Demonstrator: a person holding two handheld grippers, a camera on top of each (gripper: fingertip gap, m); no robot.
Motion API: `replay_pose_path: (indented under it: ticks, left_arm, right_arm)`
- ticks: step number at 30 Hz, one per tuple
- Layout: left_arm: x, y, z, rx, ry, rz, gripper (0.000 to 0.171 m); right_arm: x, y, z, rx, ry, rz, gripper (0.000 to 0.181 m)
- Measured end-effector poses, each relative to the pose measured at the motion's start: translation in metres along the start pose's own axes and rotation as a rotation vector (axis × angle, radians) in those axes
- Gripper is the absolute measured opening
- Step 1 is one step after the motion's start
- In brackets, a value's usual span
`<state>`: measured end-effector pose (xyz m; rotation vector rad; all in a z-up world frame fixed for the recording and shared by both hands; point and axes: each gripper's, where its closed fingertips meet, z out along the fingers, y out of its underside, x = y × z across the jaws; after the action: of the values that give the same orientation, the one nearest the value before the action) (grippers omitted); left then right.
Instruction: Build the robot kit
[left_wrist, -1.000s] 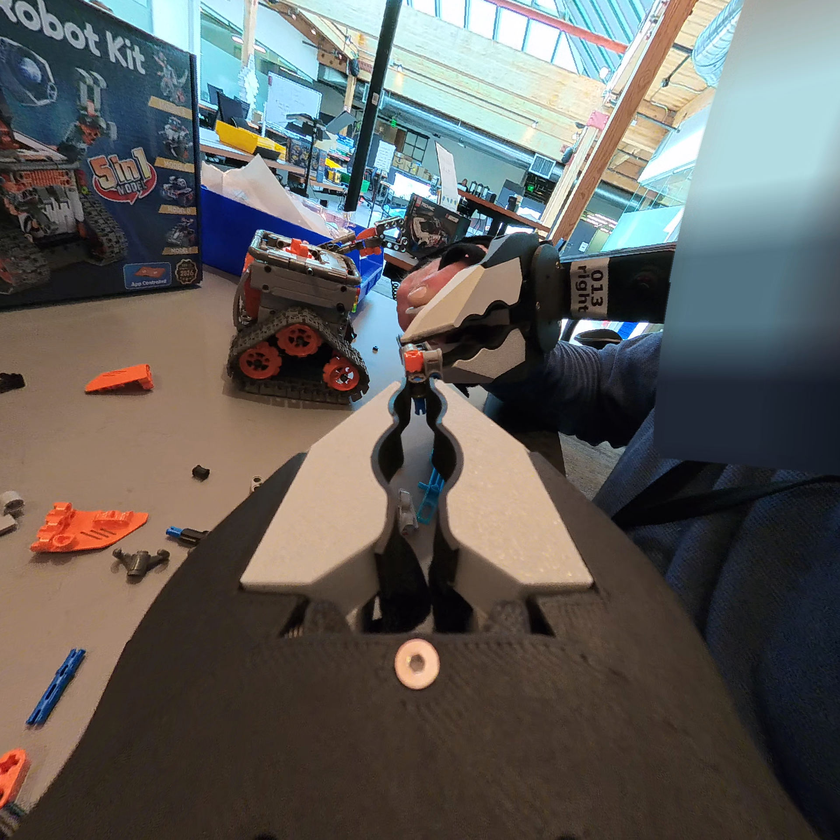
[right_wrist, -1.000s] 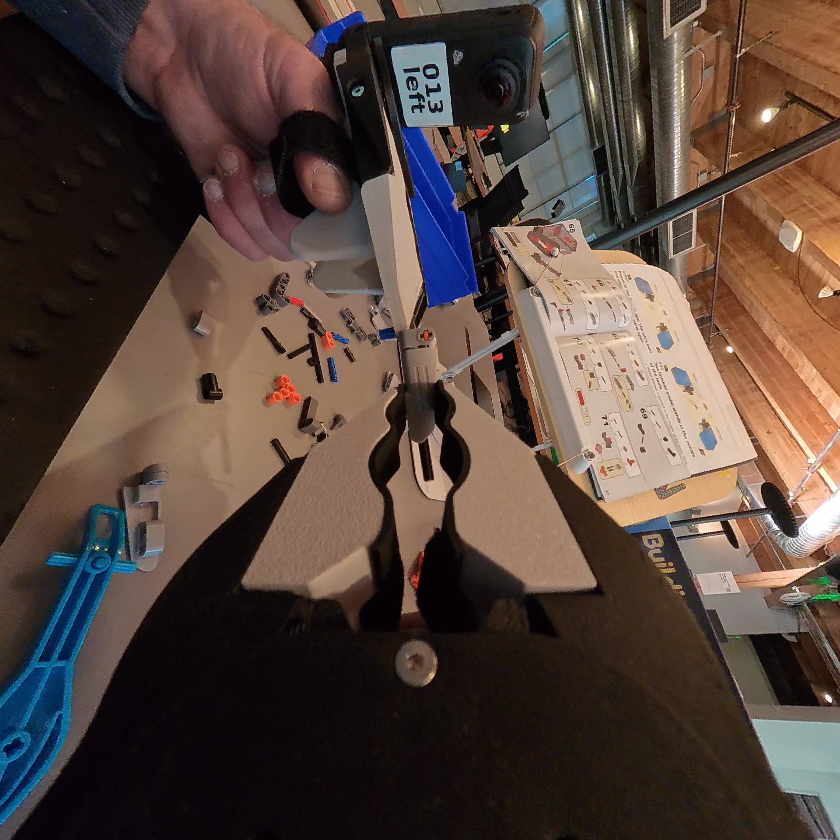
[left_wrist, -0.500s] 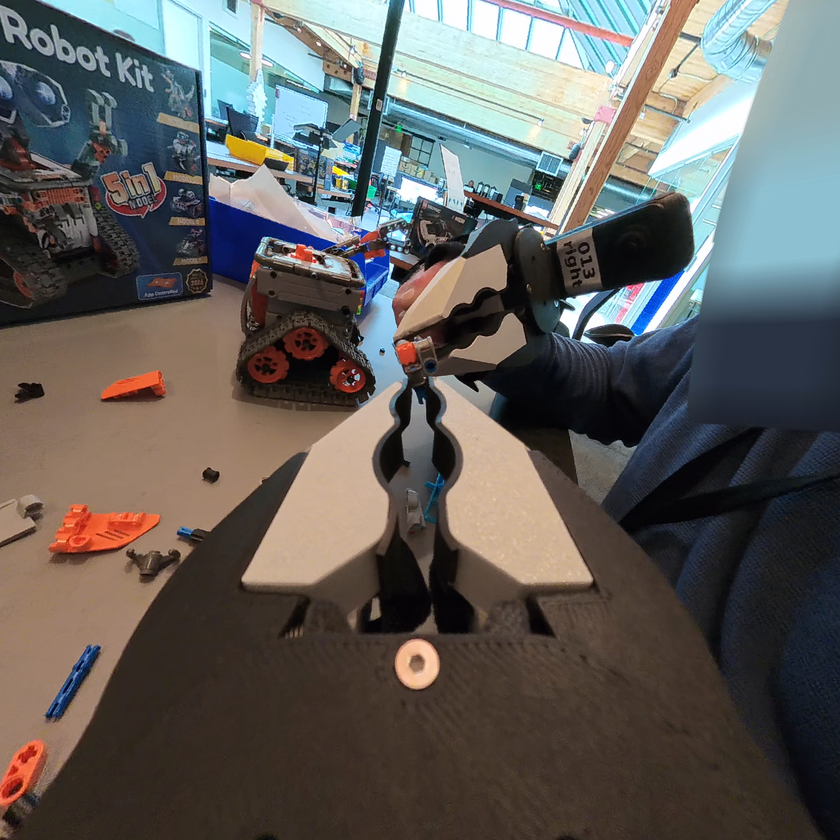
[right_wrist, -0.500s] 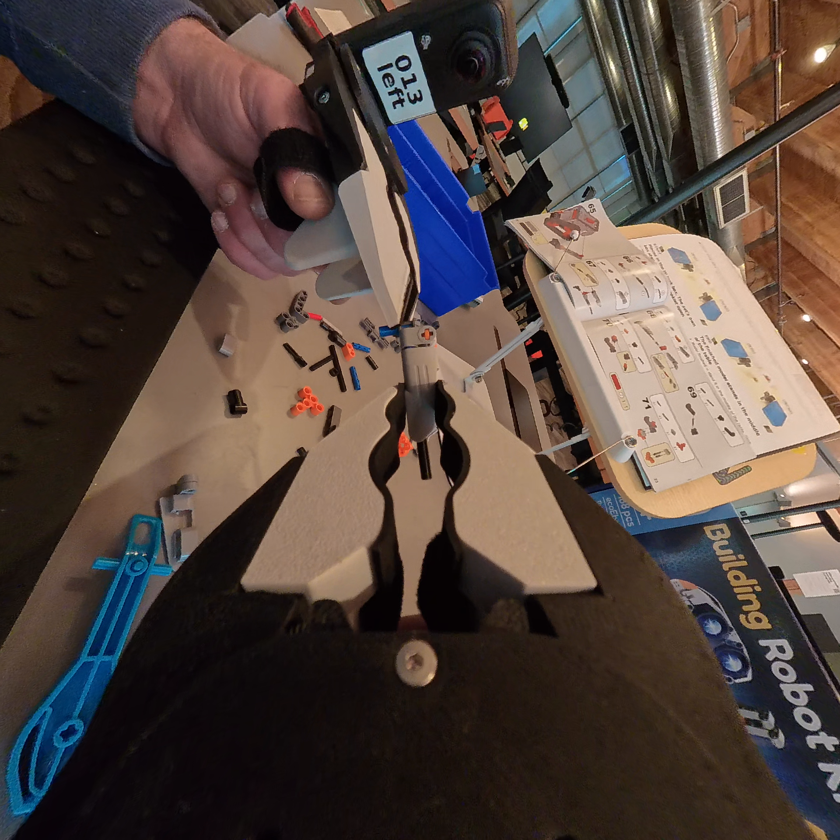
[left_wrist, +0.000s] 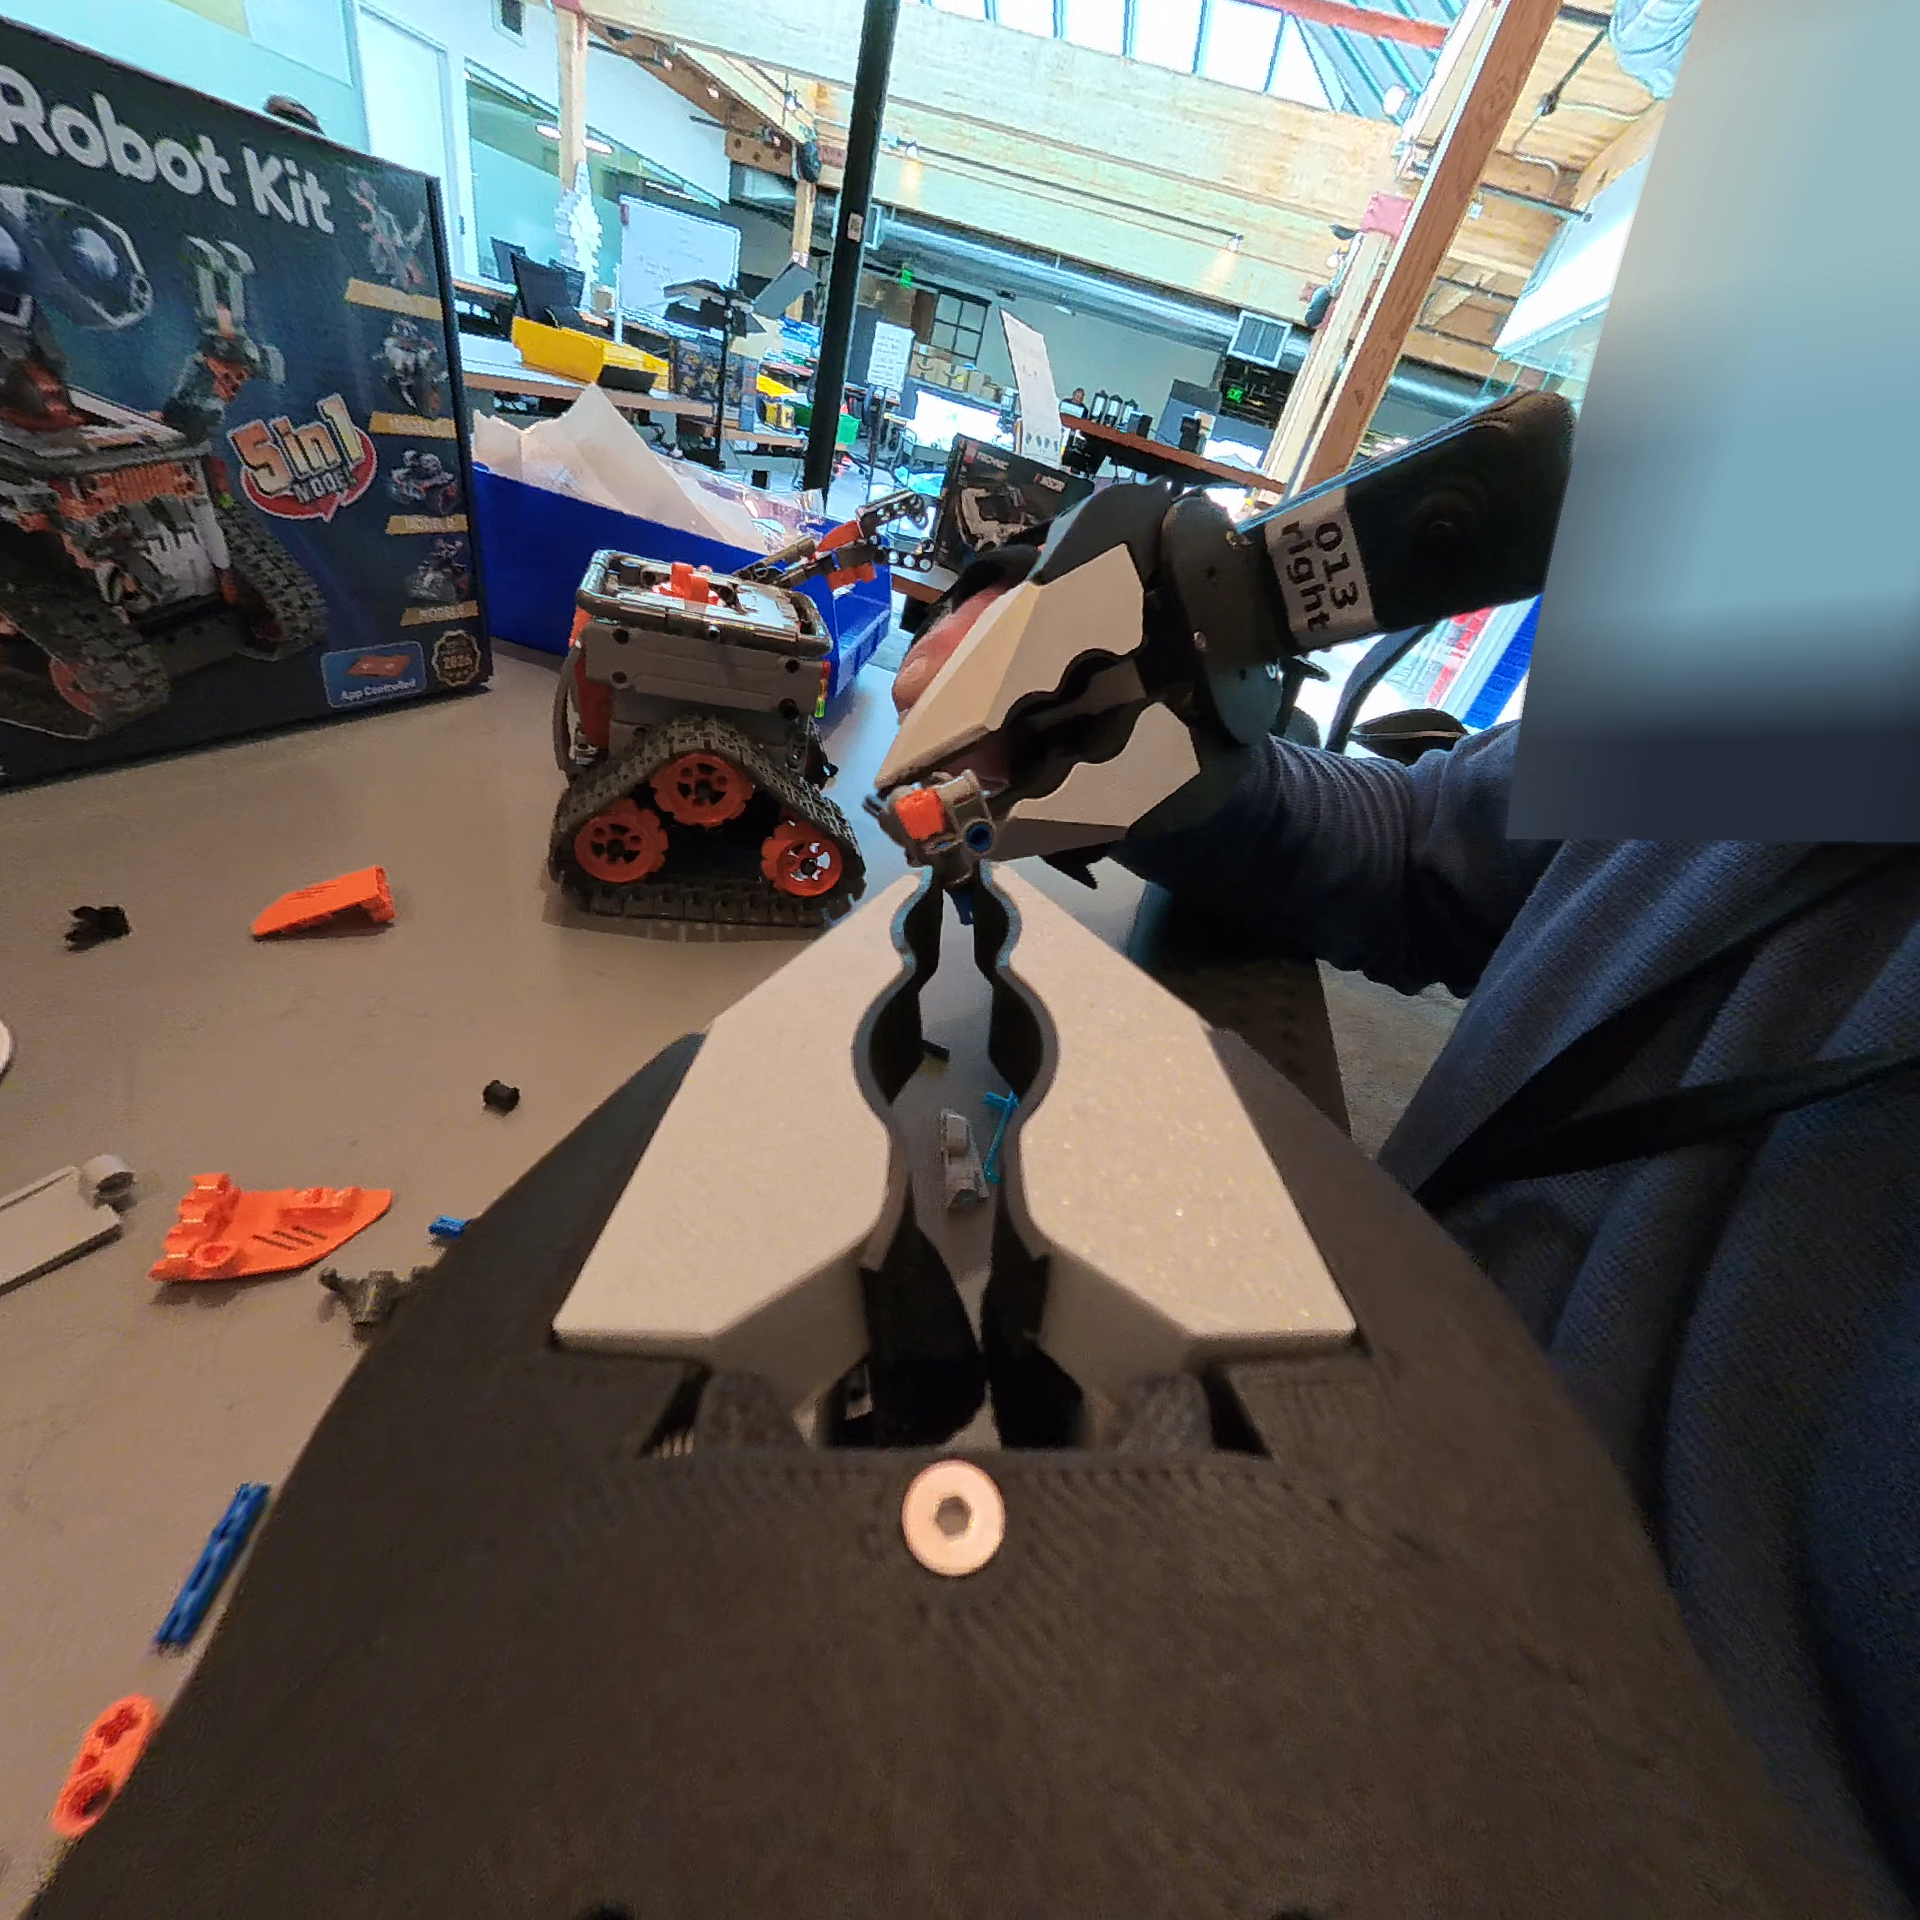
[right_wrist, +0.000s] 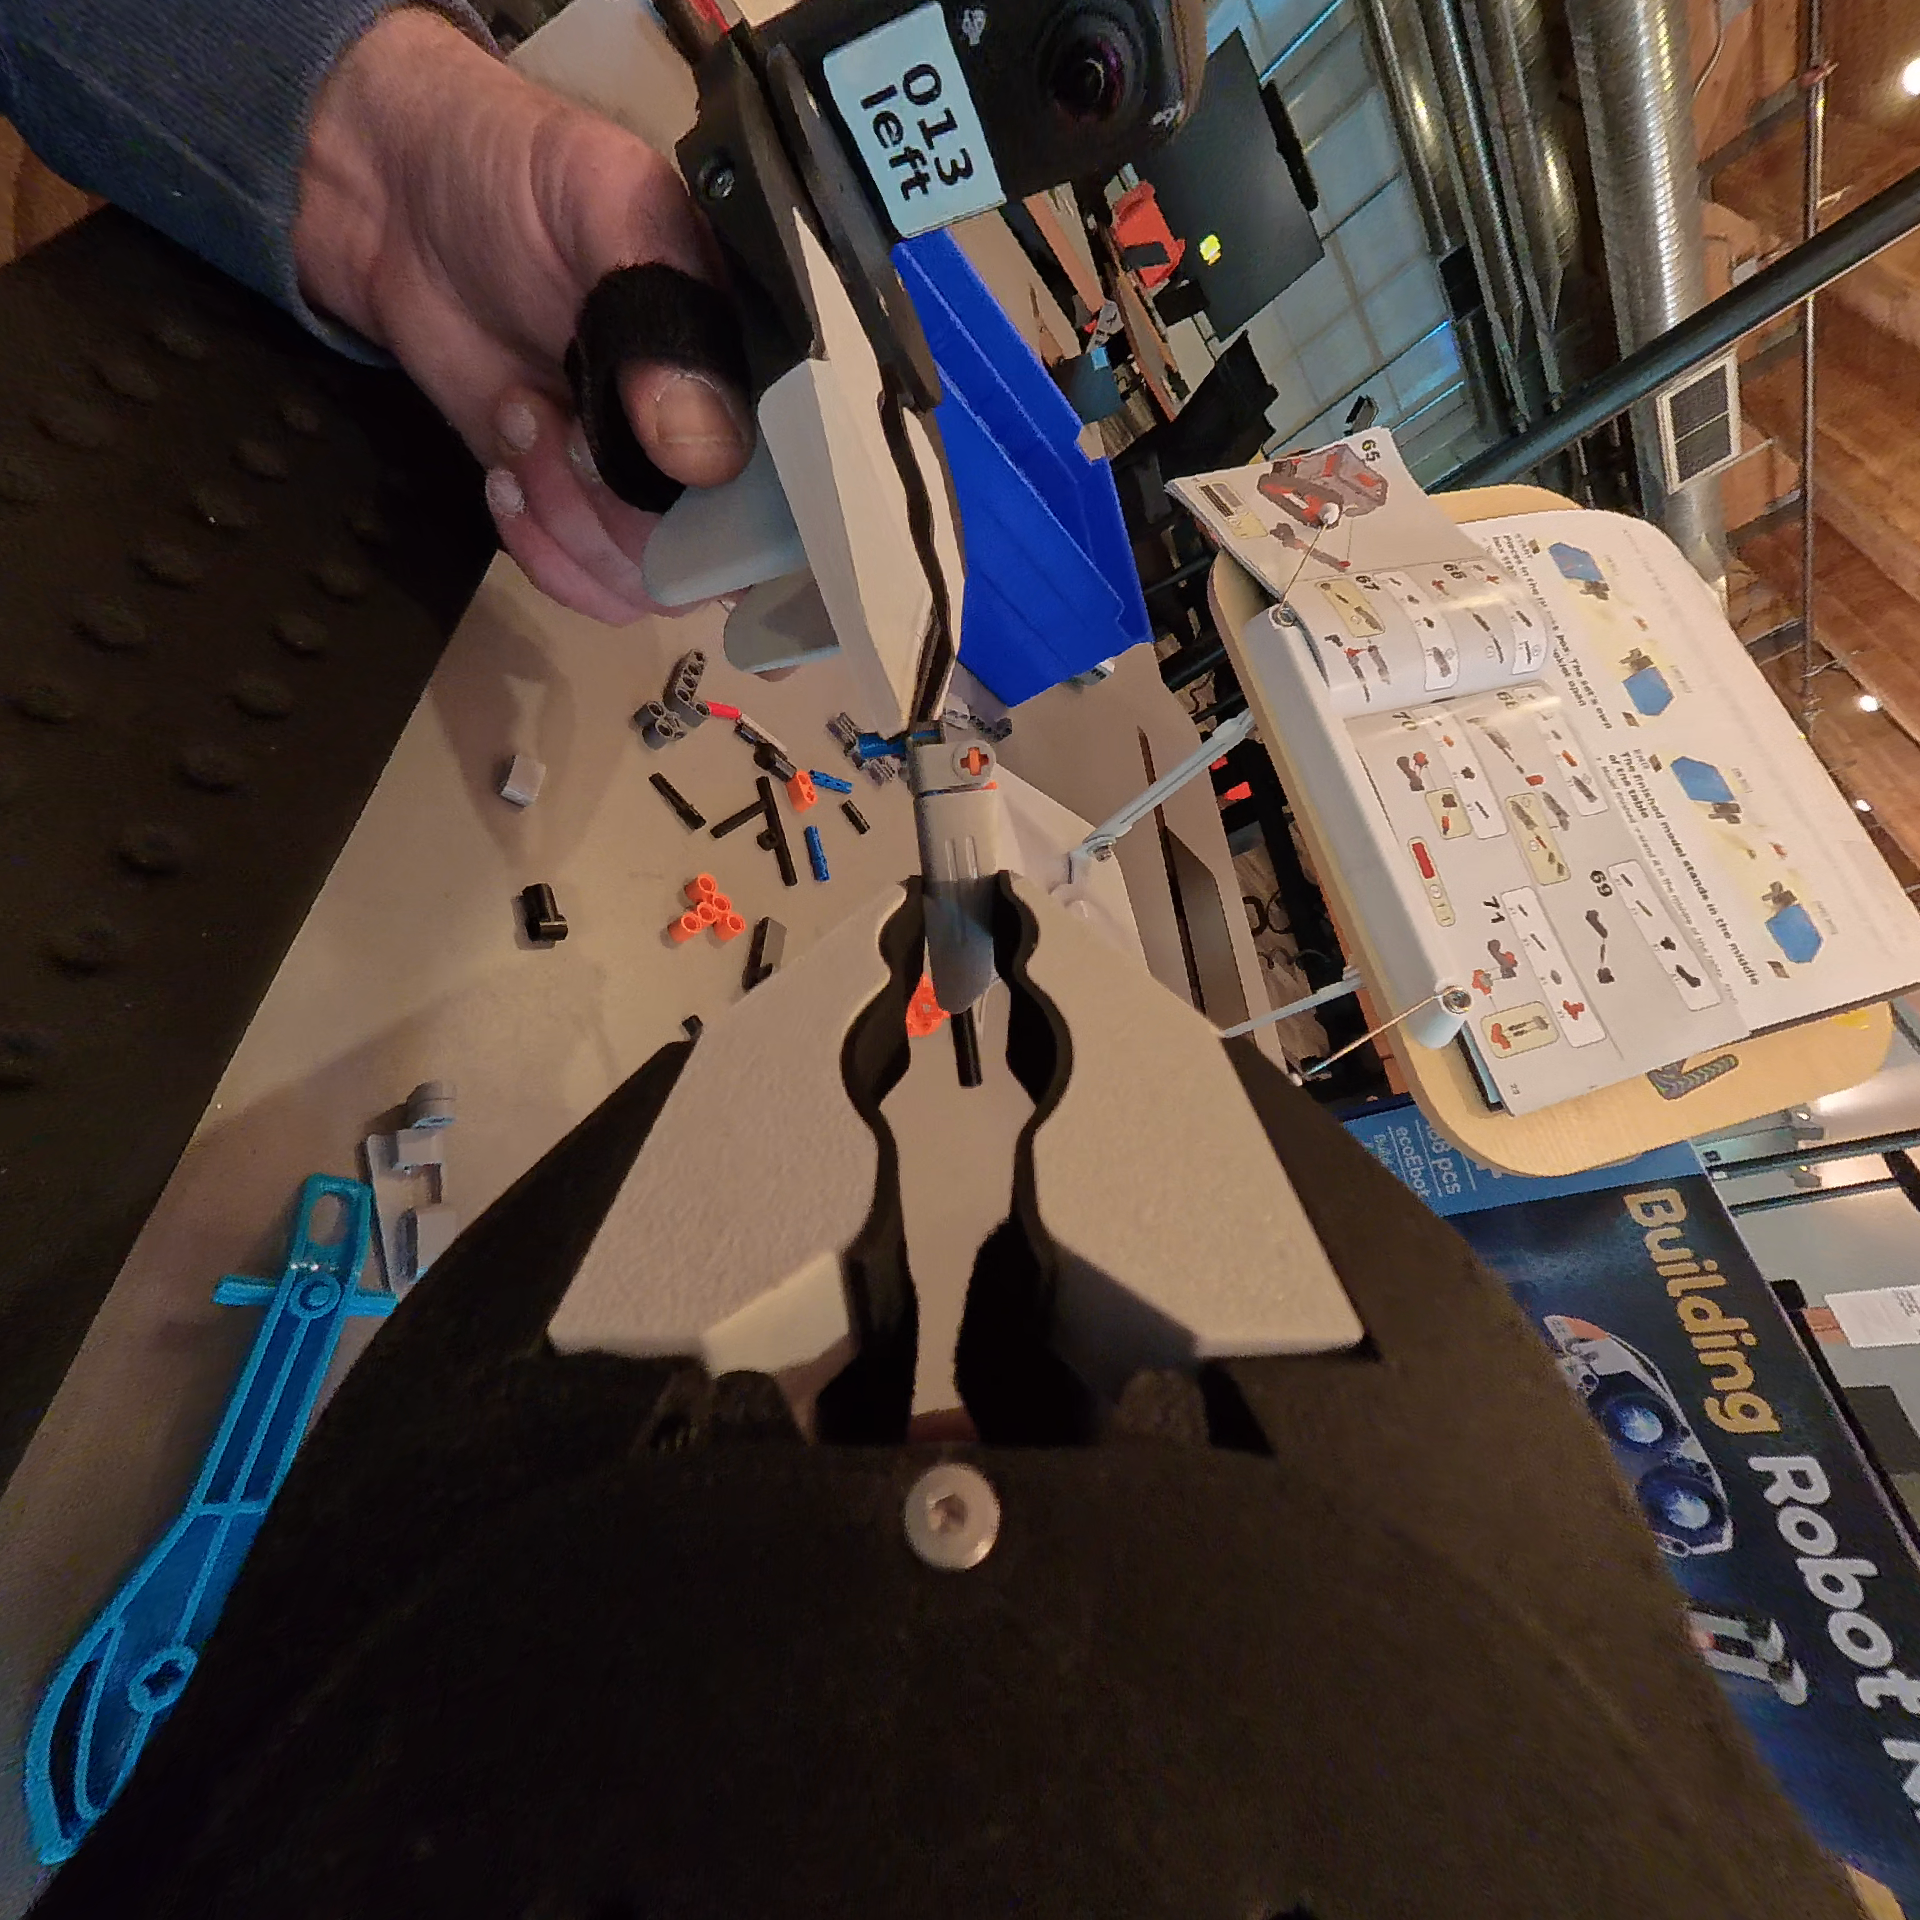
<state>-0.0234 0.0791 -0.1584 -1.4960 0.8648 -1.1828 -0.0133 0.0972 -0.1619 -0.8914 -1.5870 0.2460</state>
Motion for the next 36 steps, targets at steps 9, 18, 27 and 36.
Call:
replay_pose_path:
  ticks: [9, 18, 27, 36]
  left_arm:
    - [-0.006, 0.002, 0.000, 0.004, -0.031, 0.010, 0.004]
    - [-0.005, -0.001, 0.002, 0.033, -0.014, -0.014, 0.004]
    - [-0.015, -0.007, -0.004, 0.074, -0.058, -0.013, 0.004]
    - [-0.015, -0.011, -0.006, 0.101, -0.052, -0.013, 0.004]
  right_arm:
    - [0.003, 0.006, -0.001, -0.009, -0.008, 0.048, 0.015]
    - [0.000, 0.011, 0.001, -0.042, -0.022, 0.046, 0.009]
    - [0.007, 0.014, 0.002, -0.042, 0.005, 0.090, 0.026]
    - [0.015, 0.027, 0.002, -0.088, 0.021, 0.146, 0.026]
